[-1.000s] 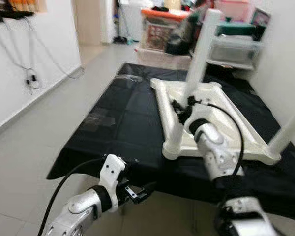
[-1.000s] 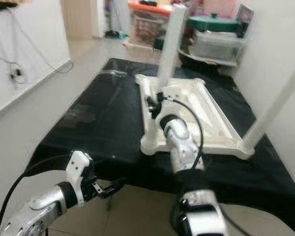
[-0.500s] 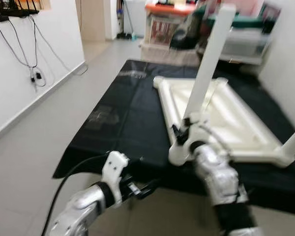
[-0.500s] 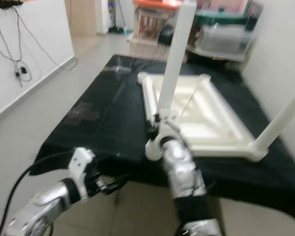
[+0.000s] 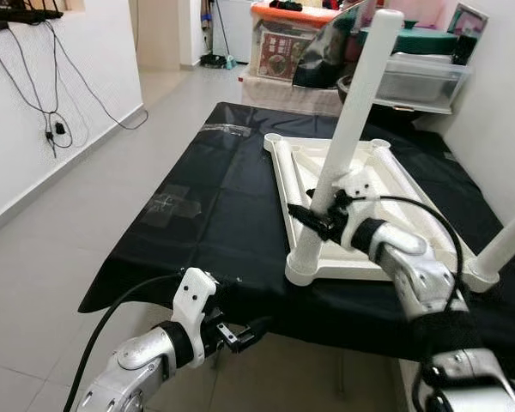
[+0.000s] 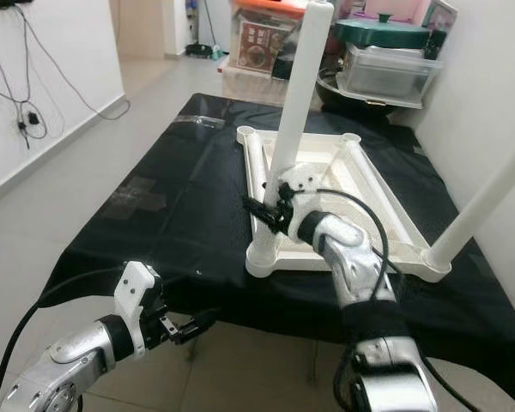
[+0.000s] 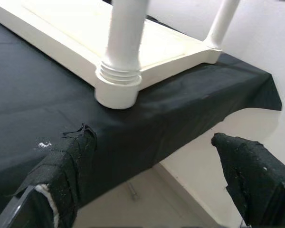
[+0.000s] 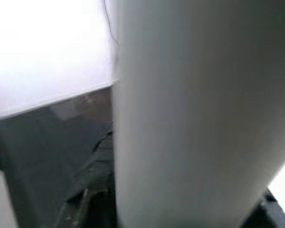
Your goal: Building children table
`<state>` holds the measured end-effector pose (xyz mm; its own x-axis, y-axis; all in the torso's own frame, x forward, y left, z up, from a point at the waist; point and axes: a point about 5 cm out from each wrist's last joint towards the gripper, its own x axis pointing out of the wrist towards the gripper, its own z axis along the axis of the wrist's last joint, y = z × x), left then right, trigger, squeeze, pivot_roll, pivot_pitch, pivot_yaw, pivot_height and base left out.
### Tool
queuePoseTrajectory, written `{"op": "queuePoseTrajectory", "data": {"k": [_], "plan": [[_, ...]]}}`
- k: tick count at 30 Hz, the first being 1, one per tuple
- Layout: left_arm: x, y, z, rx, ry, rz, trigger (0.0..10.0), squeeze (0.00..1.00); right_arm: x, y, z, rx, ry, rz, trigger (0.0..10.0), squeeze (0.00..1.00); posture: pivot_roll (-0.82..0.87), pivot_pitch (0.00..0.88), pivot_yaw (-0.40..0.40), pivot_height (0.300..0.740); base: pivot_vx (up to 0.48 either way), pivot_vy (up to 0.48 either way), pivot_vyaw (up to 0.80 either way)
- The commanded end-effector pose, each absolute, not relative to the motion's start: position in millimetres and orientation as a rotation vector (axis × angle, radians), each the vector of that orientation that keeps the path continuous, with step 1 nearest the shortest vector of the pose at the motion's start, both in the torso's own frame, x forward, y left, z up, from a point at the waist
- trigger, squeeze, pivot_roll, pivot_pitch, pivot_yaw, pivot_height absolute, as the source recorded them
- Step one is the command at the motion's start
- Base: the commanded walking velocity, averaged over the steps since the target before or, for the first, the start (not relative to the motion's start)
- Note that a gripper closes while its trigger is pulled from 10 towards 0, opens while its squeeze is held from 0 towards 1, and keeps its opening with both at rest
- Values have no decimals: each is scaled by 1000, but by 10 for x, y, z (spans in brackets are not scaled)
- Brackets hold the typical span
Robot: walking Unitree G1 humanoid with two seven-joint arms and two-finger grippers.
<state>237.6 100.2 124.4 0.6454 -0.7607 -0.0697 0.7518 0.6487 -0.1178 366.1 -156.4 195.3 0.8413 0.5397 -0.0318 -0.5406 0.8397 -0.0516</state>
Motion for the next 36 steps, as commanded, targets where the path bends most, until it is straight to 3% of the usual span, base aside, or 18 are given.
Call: {"op": "queuePoseTrajectory", "data": {"k": [1,5,8,10,11,12,17,18,24,25,26,27,29,31,34,35,36], "plan": [[2362,984,1224,-81,122,-860,10000,0,3703,-1610,1952,-69,15,490,0,0,110,0,-131,740,0,0,0],[2337,987,1221,-92,127,-855,10000,0,3757,-2005,1639,73,212,-245,0,0,116,0,-132,740,0,0,0],[2350,1007,1241,-90,124,-854,10000,0,3519,-1987,1435,18,253,-364,0,0,120,0,-130,740,0,0,0],[2350,1034,1244,-80,127,-855,10000,0,3335,-1783,1362,-12,266,-298,0,0,105,0,-116,740,0,0,0],[2345,1041,1234,-78,133,-857,10000,0,3290,-1684,1366,-25,262,-254,3804,0,105,0,-116,740,0,0,0],[2340,1042,1222,-76,138,-861,10000,0,3253,-1586,1389,-37,244,-204,10000,0,96,0,-105,740,0,0,0],[2336,1000,1213,-80,140,-878,10000,0,3241,-1444,1473,-9,182,-105,10000,27,89,0,-100,740,0,0,0],[2339,981,1214,-81,139,-884,10000,0,3261,-1432,1526,8,141,-77,10000,1000,82,0,-98,740,0,0,0],[2350,970,1226,-87,134,-881,10000,0,3450,-1464,1786,38,56,24,10000,1000,87,0,-106,740,0,0,0],[2351,975,1224,-89,134,-877,10000,0,3505,-1467,1891,62,26,125,10000,90,89,0,-112,740,0,0,0],[2351,975,1224,-89,134,-877,10000,0,3505,-1467,1891,62,26,125,10000,90,89,0,-112,740,0,0,0],[2349,978,1225,-91,133,-874,10000,0,3526,-1454,2000,40,-21,271,10000,0,93,0,-117,740,0,0,0],[2349,978,1225,-91,133,-874,10000,0,3526,-1454,2000,40,-21,271,10000,0,93,0,-117,740,0,0,0],[2345,983,1213,-92,136,-874,10000,0,3523,-1474,2074,-101,-67,495,10000,0,86,0,-115,740,0,0,0],[2347,979,1210,-92,136,-874,10000,0,3521,-1508,2043,-170,-49,571,10000,0,93,0,-122,740,0,0,0],[2349,976,1208,-92,136,-875,10000,0,3530,-1538,2013,-206,-29,603,3647,0,96,0,-125,740,0,0,0],[2349,976,1208,-92,136,-875,10000,0,3530,-1538,2013,-206,-29,603,3647,0,96,0,-125,740,0,0,0]]}}
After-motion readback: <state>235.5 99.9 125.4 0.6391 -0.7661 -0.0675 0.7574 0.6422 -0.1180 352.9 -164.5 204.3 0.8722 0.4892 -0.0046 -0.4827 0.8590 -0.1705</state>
